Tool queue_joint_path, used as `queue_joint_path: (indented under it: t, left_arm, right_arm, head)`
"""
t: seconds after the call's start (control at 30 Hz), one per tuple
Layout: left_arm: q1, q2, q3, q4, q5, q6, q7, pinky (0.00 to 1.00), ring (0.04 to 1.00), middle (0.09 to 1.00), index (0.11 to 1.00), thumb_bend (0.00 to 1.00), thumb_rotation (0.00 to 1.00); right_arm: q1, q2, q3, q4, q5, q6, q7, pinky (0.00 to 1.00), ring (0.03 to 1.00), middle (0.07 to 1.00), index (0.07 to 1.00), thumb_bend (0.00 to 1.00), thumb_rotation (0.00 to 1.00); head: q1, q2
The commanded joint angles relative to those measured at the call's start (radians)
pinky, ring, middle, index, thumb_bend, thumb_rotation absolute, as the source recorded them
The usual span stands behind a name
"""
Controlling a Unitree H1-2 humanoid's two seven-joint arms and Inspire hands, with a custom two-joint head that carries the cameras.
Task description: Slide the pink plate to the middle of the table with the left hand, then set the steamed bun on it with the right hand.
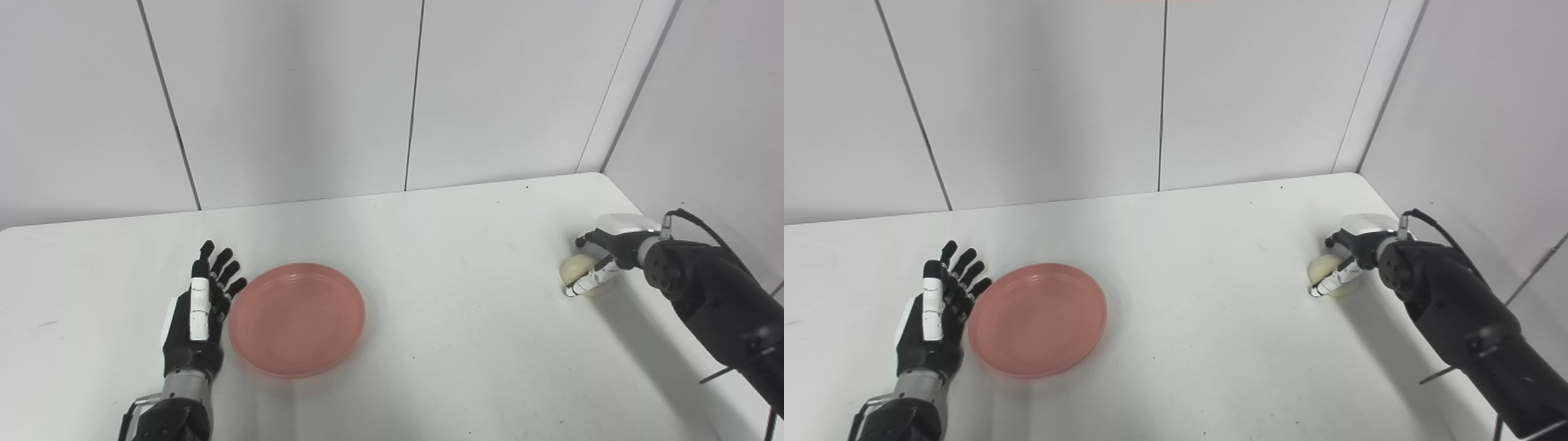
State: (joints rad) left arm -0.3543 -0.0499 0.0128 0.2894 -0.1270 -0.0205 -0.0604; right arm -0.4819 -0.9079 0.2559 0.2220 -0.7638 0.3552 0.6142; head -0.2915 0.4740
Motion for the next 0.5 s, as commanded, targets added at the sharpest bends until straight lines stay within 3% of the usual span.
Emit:
queue_joint_path:
  t: [0.0,0.13,0.17,0.27,0.4,0.47]
  left_arm:
    - [-0.014,-0.002,-0.003,-0.006,0.001,0.016,-0.003,0.85,0.935,0.949,0.998,0.97,0.95]
    - [-0.014,-0.003,-0.004,-0.009,0.001,0.02,-0.001,0.85,0.937,0.95,0.997,0.96,0.95]
    - [-0.014,-0.003,-0.004,-0.009,0.0,0.021,-0.002,0.86,0.94,0.95,0.999,0.95,0.96]
    - [-0.014,-0.003,-0.004,-0.01,-0.002,0.025,-0.005,0.85,0.939,0.951,1.0,0.96,0.96]
    - [-0.013,-0.002,-0.006,-0.014,0.006,0.028,0.0,0.84,0.936,0.953,1.0,0.97,0.96]
    - [-0.014,-0.005,-0.004,-0.017,0.001,0.03,0.002,0.83,0.931,0.947,0.999,0.96,0.95]
  right_arm:
    - [-0.022,-0.035,-0.022,-0.032,0.0,-0.023,-0.031,0.72,0.885,0.94,0.845,1.0,0.59]
    - [-0.019,-0.026,-0.045,-0.045,0.047,-0.016,-0.018,0.68,0.83,0.902,0.835,1.0,0.54]
    - [-0.018,-0.025,-0.049,-0.05,0.057,-0.016,-0.018,0.57,0.663,0.739,0.79,1.0,0.48]
    - [-0.015,-0.033,-0.033,-0.085,0.046,0.01,0.016,0.42,0.476,0.566,0.728,1.0,0.39]
    - [-0.016,-0.033,-0.024,-0.094,0.035,0.037,0.051,0.32,0.386,0.497,0.69,0.99,0.3]
    - [-0.015,-0.032,-0.023,-0.088,0.036,0.047,0.062,0.32,0.397,0.501,0.66,0.93,0.21]
  head:
    - [0.001,0.001]
    - [0.001,0.005]
    - [0.001,0.005]
    - [0.003,0.009]
    - [0.004,0.012]
    - [0.004,0.012]
